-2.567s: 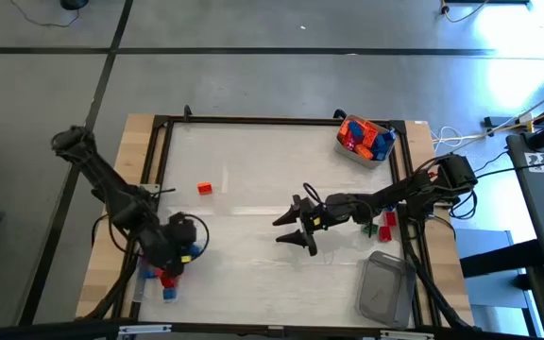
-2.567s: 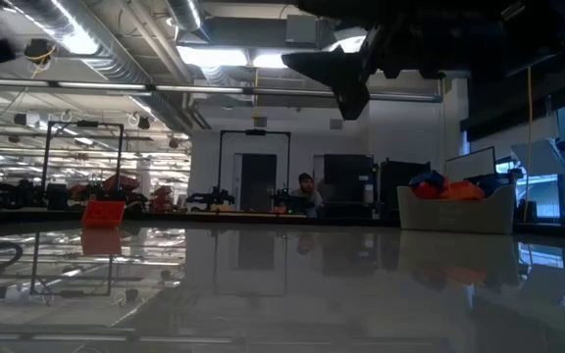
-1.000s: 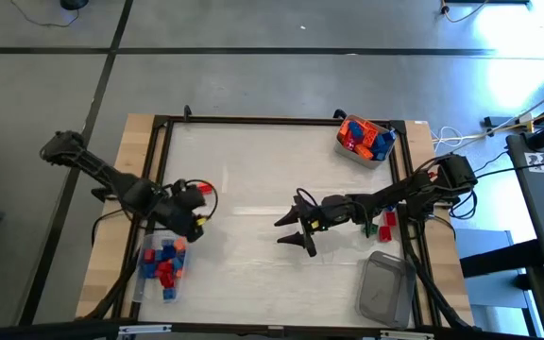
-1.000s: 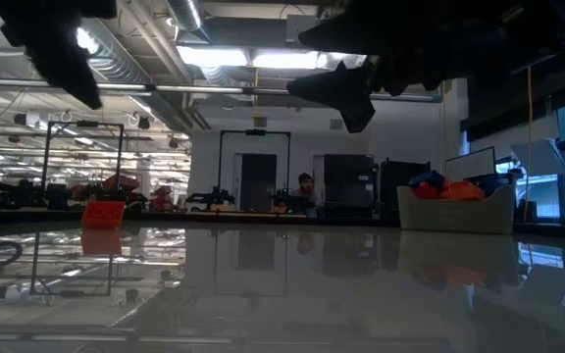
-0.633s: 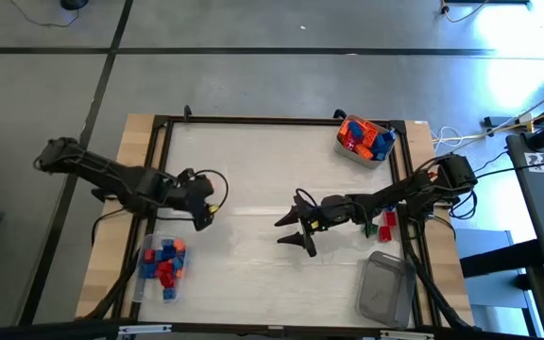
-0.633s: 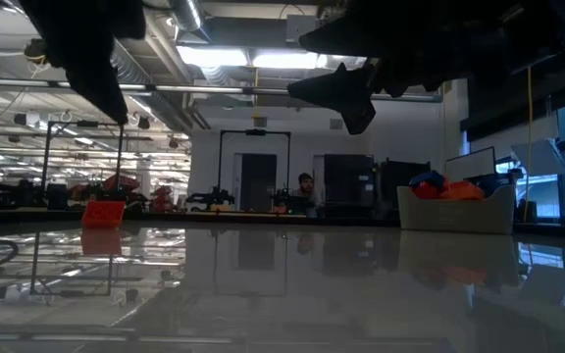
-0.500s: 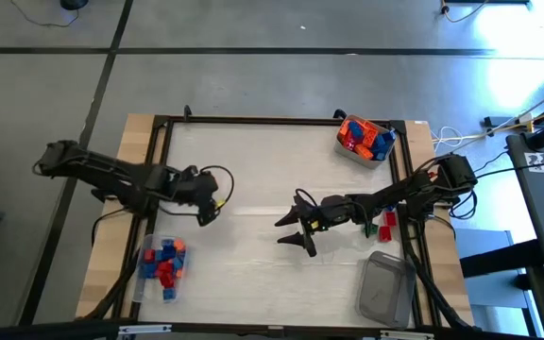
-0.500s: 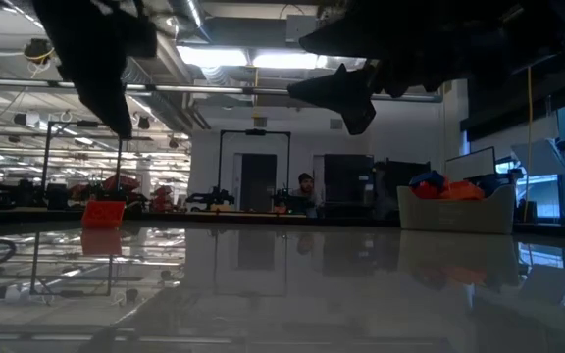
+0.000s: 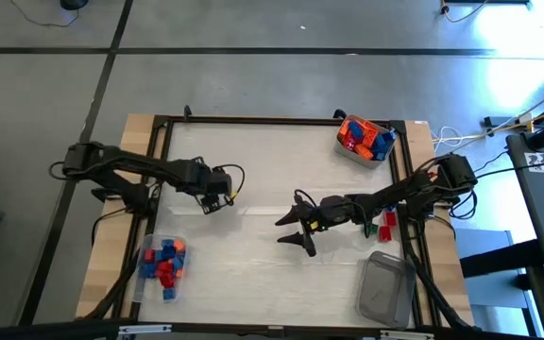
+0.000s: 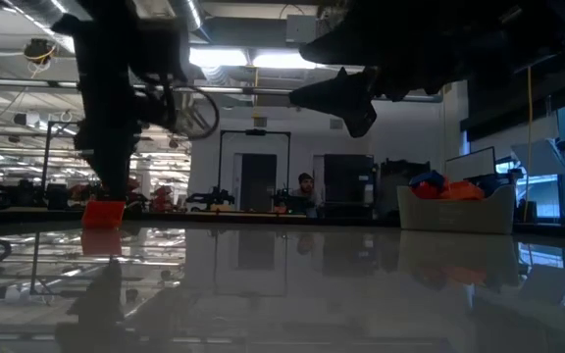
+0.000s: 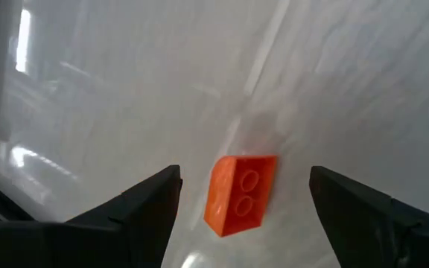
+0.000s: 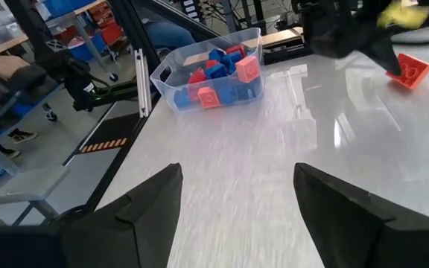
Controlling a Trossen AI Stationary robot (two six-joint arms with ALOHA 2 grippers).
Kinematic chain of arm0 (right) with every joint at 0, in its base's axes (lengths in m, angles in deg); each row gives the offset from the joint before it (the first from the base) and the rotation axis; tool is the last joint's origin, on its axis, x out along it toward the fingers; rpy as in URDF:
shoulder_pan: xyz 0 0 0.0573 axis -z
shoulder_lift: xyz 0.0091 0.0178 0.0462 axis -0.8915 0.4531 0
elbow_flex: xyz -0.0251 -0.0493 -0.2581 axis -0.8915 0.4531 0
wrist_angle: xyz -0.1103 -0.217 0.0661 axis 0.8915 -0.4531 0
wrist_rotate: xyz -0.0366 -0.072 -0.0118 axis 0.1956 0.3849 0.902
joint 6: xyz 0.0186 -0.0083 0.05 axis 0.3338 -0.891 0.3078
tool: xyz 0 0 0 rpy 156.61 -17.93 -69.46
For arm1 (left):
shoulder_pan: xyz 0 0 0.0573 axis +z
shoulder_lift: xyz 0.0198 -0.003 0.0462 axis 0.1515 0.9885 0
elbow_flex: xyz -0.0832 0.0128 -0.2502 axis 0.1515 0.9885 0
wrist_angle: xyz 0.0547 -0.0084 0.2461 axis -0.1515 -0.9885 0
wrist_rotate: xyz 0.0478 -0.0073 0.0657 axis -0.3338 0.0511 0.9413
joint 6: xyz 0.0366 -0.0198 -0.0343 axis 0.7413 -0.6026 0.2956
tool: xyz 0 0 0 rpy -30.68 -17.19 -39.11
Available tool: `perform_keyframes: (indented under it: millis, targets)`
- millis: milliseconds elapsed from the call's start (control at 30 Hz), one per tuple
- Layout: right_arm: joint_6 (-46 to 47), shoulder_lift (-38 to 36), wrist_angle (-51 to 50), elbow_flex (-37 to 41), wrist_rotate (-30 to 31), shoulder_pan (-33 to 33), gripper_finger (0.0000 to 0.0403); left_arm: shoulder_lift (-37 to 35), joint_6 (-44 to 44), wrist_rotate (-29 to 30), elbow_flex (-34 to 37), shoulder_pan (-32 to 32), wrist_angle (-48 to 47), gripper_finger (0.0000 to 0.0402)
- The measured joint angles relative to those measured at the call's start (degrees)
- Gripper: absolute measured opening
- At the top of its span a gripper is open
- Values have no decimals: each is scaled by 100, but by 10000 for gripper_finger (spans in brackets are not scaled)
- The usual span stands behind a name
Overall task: Sort blocks by size
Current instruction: Put the orange game piece into the black bin
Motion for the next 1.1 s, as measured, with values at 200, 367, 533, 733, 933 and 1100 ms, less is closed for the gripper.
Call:
perform_keyframes:
  millis: [200, 367, 533, 733, 933, 1100]
  targets:
    - [2, 0, -84, 0, 0, 0, 257, 534, 305, -2, 0, -1, -1, 285]
    - [7, 0, -111, 0, 0, -4, 257, 748, 367, 99, 2, -2, -152, 285]
    - [12, 0, -127, 0, 0, -4, 257, 762, 301, 188, 4, -3, -88, 285]
    - [13, 0, -132, 0, 0, -4, 257, 762, 410, 278, 226, -1, 14, 285]
    - [13, 0, -130, 0, 17, -4, 257, 729, 415, 511, 591, -12, 468, 284]
    - [11, 0, -126, 0, 98, -4, 257, 740, 417, 653, 646, -16, 546, 254]
